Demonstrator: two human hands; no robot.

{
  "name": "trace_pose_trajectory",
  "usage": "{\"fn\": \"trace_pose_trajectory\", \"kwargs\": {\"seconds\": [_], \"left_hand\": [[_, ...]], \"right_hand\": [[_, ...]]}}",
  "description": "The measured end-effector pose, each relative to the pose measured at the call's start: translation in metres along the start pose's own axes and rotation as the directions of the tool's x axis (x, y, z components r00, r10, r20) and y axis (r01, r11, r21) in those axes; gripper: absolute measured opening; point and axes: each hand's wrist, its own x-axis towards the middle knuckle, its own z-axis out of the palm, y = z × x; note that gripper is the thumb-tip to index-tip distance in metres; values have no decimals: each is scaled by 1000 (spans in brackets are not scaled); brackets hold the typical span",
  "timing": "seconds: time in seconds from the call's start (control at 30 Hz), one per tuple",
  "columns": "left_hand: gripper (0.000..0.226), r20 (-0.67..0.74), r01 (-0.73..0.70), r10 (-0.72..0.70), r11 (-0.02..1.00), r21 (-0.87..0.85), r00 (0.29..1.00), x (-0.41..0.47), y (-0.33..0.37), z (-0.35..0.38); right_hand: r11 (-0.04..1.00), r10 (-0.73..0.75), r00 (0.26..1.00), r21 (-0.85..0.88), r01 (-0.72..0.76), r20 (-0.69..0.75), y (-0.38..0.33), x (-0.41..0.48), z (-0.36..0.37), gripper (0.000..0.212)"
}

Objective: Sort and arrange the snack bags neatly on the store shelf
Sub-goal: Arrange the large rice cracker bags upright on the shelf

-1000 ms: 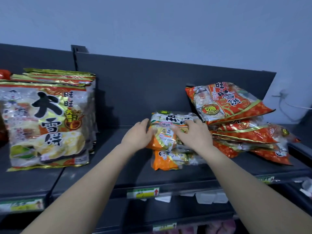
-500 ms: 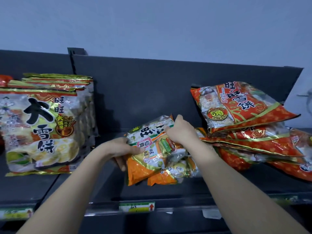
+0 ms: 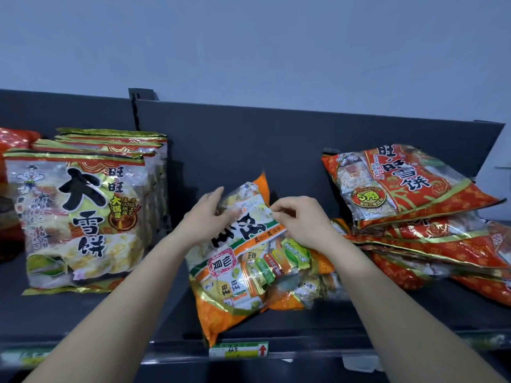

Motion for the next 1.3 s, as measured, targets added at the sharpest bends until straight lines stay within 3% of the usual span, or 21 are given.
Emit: {"fn": "trace_pose_trajectory", "kwargs": {"seconds": [0.07, 0.13, 0.23, 0.33, 0.43, 0.53, 0.57, 0.6, 0.63, 0.67, 0.73, 0.83, 0.9, 1.03, 1.17, 1.23, 1.3], "left_hand": [[118, -18, 30, -31, 999, -28, 999, 0, 2, -4], [118, -16, 62, -63, 994, -88, 998, -2, 4, -13], [62, 23, -4, 8, 988, -156, 1000, -4, -2, -22], [32, -187, -76, 61, 994, -79, 981, -7, -14, -17], [29, -395, -80, -3, 978, -193, 919, -16, -24, -6], [27, -524, -84, -88, 951, -296, 847, -23, -32, -2], [27, -563, -90, -115, 942, -323, 818, -23, -32, -2], [26, -591, -94, -148, 929, -359, 793, -23, -31, -2], [26, -608, -98, -178, 915, -392, 774, -23, -30, -2], [26, -612, -98, -204, 901, -422, 764, -23, -30, -1], [26, -601, -86, -248, 878, -471, 760, -23, -33, 4], [27, -589, -81, -295, 846, -527, 753, -27, -36, 10], [29, -589, -93, -317, 823, -561, 744, -30, -37, 12], [27, -605, -129, -335, 794, -594, 722, -34, -38, 12], [27, -617, -153, -353, 772, -617, 703, -41, -38, 11], [29, -615, -136, -364, 777, -615, 699, -43, -38, 10], [29, -616, -112, -369, 791, -601, 696, -45, -39, 11]], "right_hand": [[997, -66, 998, 47, 66, -12, -9, -5, -6, 13], [992, -80, 997, 95, 77, 19, -19, -7, -11, 12], [969, 13, 984, 241, -55, 175, -22, -8, -16, 12], [932, 111, 977, 324, -166, 179, -9, -7, -14, 18], [957, 237, 969, 155, -246, 74, 14, -8, -6, 21], [956, 285, 905, -30, -291, 316, 29, -17, 1, 13], [941, 337, 843, -137, -308, 419, 28, -21, 4, 30], [912, 403, 780, -285, -296, 479, 28, -23, 6, 60], [864, 461, 736, -441, -244, 496, 29, -22, 8, 84], [815, 476, 724, -560, -148, 500, 25, -23, 11, 92], [766, 406, 755, -643, 27, 515, 19, -21, 20, 78], [808, 251, 858, -585, 70, 449, 17, -19, 31, 29], [838, 232, 897, -545, 13, 377, 13, -19, 32, 13], [950, 240, 948, -253, -185, 208, -3, -12, 30, 15], [970, 221, 971, 85, -228, 87, -26, -4, 33, 18], [972, 194, 967, 97, -212, 166, -30, 0, 32, 17], [963, 267, 940, -14, -270, 214, -9, 9, 34, 23]]}}
